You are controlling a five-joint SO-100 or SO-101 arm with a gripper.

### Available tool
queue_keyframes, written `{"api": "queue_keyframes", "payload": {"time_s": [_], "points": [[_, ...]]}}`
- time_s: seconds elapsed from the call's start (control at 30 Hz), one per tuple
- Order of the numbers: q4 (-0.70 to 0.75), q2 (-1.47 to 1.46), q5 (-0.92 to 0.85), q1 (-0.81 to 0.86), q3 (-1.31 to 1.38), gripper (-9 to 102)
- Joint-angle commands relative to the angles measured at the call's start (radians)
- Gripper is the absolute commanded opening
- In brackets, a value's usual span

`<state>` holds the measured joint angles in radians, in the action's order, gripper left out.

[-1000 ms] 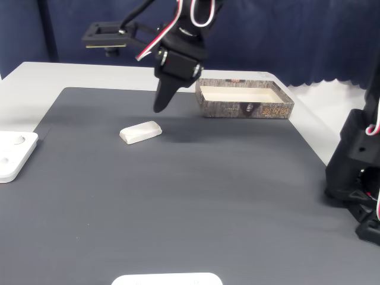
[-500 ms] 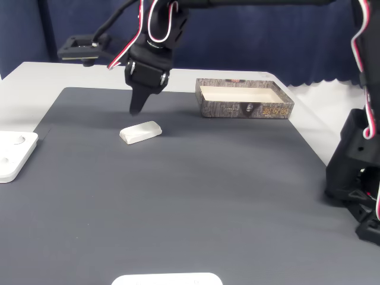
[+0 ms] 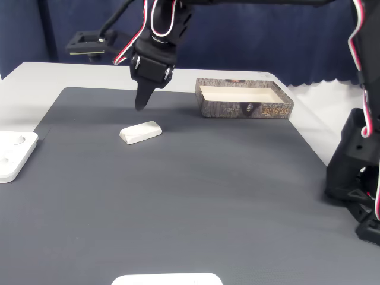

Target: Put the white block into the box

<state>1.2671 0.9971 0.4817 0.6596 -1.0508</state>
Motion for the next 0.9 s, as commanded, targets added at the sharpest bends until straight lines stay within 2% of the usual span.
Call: {"api": "queue_keyframes", "payload": {"time_s": [0.0, 0.3, 0.67, 0.87], "points": [[0.018, 0.006, 0.011, 0.018, 0.075, -2], [0.046, -0.012, 0.023, 0.009, 0.103, -2], [0.239, -0.048, 0.049, -0.002, 0.244, -2], [0.278, -0.089, 0.052, -0.020, 0.299, -2]]}}
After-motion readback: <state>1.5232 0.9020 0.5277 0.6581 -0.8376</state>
